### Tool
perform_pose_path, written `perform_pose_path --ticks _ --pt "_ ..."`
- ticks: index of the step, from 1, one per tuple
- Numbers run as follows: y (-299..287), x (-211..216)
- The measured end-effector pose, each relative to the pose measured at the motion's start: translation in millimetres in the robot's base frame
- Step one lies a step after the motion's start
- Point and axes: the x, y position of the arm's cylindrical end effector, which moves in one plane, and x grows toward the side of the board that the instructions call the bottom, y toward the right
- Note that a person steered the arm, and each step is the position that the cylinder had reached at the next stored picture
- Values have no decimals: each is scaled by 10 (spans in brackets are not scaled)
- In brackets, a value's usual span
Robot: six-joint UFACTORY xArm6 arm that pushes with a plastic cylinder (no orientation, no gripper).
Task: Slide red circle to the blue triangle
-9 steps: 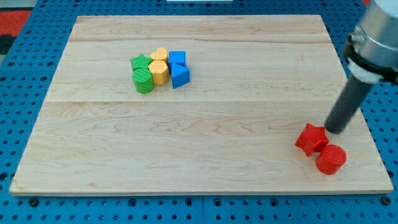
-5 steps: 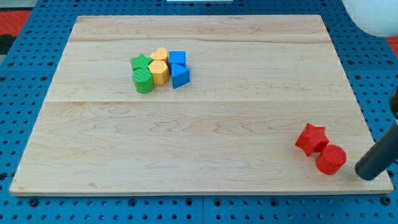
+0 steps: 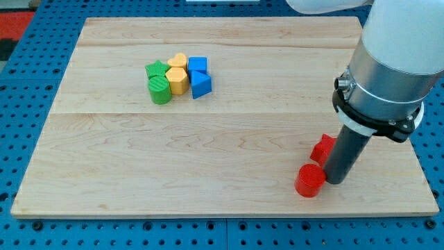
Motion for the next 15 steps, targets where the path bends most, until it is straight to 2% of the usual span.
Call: perform_pose_path --ticks 2,3,5,8,10,12,15 --pt "-21 364" --pt "-139 349" --pt "-567 154" --pt "-1086 -498" --pt "-1115 -510" --pt "-872 -477" --pt "-693 -890"
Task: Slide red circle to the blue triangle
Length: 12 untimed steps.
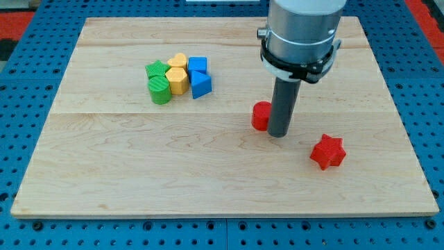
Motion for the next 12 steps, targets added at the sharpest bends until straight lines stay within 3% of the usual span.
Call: perform_pose_path --ticks 3,12 --pt "0 -662" --pt "-1165 -651"
